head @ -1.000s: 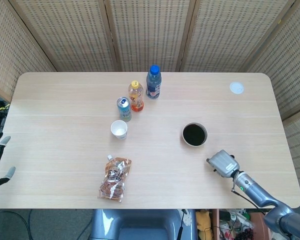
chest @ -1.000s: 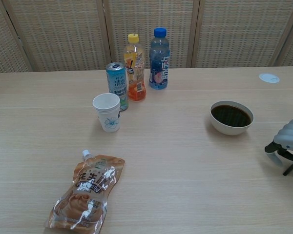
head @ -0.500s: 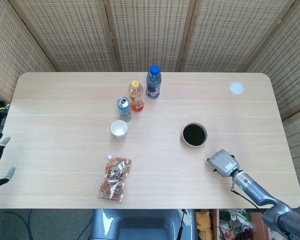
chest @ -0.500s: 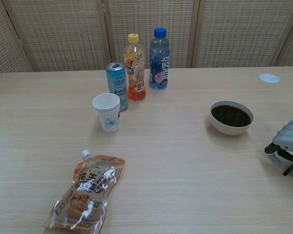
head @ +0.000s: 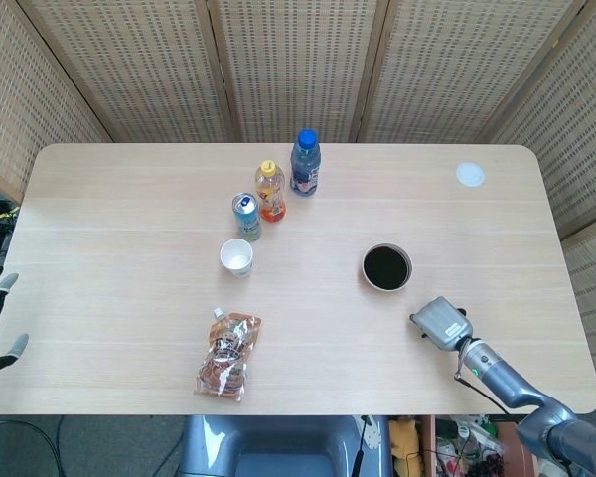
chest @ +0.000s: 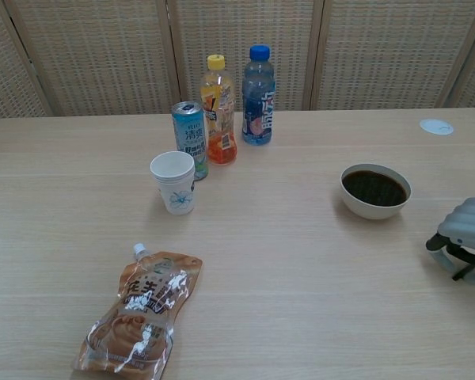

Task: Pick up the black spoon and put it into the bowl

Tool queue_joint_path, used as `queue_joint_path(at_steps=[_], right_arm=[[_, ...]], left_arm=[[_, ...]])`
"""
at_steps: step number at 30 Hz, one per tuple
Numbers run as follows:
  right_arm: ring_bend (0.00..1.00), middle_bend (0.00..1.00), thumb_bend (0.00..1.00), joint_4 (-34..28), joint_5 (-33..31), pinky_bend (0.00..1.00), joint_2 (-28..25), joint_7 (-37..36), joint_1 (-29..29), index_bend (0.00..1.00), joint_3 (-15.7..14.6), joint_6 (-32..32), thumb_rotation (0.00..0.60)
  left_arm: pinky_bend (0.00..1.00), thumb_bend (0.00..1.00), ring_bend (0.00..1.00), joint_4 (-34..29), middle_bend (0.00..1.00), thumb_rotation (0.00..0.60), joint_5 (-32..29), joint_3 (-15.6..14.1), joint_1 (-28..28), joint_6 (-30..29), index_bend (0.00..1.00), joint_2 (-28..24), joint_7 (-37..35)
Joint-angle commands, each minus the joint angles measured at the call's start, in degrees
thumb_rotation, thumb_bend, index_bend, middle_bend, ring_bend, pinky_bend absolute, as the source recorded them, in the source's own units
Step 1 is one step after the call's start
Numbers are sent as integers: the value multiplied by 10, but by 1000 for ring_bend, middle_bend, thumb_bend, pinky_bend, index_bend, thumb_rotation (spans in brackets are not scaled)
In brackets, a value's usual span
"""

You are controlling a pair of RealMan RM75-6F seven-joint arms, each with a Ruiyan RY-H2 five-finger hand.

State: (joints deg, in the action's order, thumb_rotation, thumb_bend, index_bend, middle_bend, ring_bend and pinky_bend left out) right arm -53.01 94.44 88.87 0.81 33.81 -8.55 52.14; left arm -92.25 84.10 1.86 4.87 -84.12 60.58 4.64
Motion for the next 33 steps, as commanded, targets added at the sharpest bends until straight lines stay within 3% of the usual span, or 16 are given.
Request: queue_joint_path(at_steps=[1, 17, 33], right_arm=[[917, 883, 418, 2, -2, 1000, 2, 1, -1, 585, 1, -2, 600], [917, 883, 433, 4, -11, 1000, 7, 30, -2, 586, 6, -14, 600], [942, 916, 665, -8, -28, 1000, 3, 37, -7, 697, 13, -26, 600]], left_arm=[[0, 334, 12, 1, 0, 600, 0, 0, 0, 1, 33, 0, -1], [0, 334, 12, 6, 0, 600, 0, 1, 1, 3, 26, 2, -5], [0, 335, 13, 10, 0, 600, 3, 1, -2, -1, 23, 3, -11]])
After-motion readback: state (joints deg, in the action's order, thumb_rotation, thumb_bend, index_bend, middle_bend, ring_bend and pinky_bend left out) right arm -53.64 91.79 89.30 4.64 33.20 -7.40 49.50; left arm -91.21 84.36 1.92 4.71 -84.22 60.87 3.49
